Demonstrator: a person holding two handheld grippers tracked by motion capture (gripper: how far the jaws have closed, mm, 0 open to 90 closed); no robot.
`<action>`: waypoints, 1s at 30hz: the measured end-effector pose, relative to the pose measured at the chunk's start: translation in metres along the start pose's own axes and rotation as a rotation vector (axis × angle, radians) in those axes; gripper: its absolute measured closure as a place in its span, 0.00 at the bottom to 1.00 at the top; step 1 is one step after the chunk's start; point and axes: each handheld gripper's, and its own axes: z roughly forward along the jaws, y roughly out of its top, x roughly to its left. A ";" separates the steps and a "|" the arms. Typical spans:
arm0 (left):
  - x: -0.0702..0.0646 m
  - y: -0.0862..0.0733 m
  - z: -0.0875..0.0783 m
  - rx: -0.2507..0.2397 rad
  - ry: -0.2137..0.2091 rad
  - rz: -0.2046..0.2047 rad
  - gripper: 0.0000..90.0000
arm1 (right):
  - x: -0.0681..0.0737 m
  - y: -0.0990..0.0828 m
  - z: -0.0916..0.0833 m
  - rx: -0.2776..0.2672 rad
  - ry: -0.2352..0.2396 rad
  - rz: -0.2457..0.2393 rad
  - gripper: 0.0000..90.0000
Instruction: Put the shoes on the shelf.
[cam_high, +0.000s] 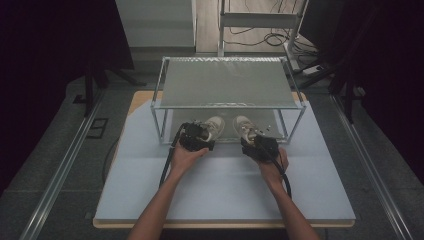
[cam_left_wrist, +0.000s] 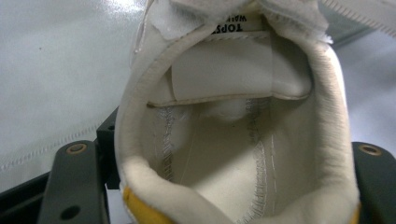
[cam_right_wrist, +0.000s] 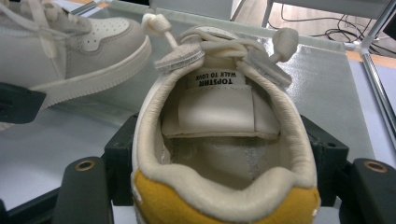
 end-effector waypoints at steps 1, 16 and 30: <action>0.002 0.003 0.002 0.003 -0.001 0.028 0.33 | 0.000 0.001 0.001 -0.001 0.000 0.002 0.34; 0.000 0.017 0.026 0.028 0.020 0.024 0.33 | 0.003 0.009 0.031 0.024 -0.049 -0.025 0.33; -0.007 0.017 0.045 0.060 0.034 0.004 0.32 | 0.013 0.005 0.046 0.068 -0.068 -0.069 0.32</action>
